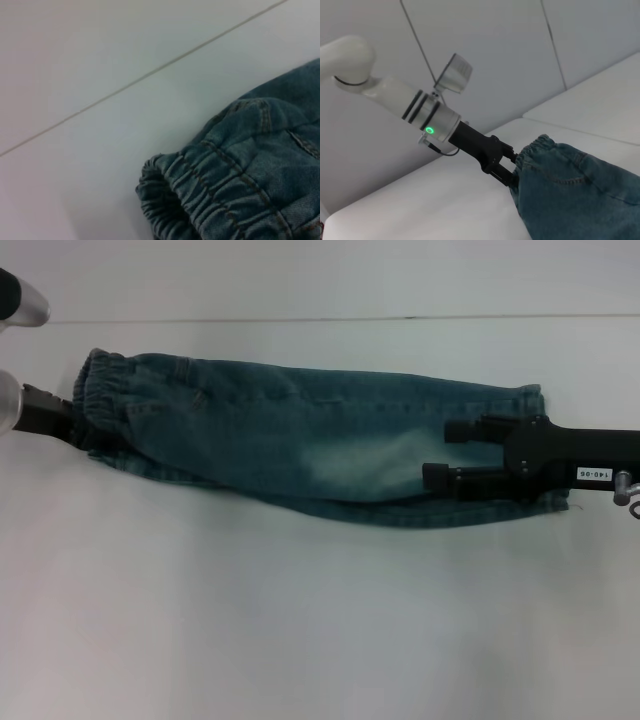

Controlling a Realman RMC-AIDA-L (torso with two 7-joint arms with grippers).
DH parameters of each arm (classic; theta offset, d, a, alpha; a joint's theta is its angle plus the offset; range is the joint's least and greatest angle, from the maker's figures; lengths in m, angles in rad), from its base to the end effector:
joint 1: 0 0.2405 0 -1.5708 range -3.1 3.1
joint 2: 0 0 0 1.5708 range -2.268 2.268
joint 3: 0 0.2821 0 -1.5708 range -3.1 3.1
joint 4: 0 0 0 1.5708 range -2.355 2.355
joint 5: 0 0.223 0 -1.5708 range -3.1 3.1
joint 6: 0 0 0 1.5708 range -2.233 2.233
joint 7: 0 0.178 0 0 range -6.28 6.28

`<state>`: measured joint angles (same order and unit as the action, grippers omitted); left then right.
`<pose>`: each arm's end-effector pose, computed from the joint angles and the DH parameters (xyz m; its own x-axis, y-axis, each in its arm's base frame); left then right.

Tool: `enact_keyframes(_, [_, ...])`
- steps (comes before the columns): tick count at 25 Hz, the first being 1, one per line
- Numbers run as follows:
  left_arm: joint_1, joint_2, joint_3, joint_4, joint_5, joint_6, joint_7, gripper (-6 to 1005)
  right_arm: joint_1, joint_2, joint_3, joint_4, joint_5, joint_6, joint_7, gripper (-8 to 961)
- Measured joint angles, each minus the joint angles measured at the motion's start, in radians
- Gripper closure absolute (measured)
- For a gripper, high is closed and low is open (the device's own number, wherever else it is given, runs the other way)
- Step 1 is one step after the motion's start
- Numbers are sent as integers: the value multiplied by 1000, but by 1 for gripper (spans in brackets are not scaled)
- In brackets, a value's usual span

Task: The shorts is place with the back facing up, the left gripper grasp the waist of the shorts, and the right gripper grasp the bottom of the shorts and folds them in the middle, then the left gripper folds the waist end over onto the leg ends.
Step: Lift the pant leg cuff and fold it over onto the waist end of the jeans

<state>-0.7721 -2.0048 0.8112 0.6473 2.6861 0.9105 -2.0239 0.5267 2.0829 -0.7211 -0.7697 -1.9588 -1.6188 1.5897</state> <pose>-0.3322 0.4837 0.0000 0.7658 0.6419 0.0395 0.4940 -0.5478 -0.6752 0.2544 0.3680 -0.0248 0.7334 -0.4203 -0.5342 -0.5255 -0.8491 -0.0532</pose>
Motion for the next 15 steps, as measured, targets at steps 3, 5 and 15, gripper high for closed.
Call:
enact_keyframes(3, [-1,0,2,6,0,7,5,268,3,-1,-4,4,0,11,-3,7])
enact_keyframes(5, [2,-1,2,16,0,14,16,277,4,-1,-5,4,0,15,-3,7])
enact_keyframes(15, [38,-21,1,74,-9,33,52,450,10,-1,-38,6,0,52,1,6])
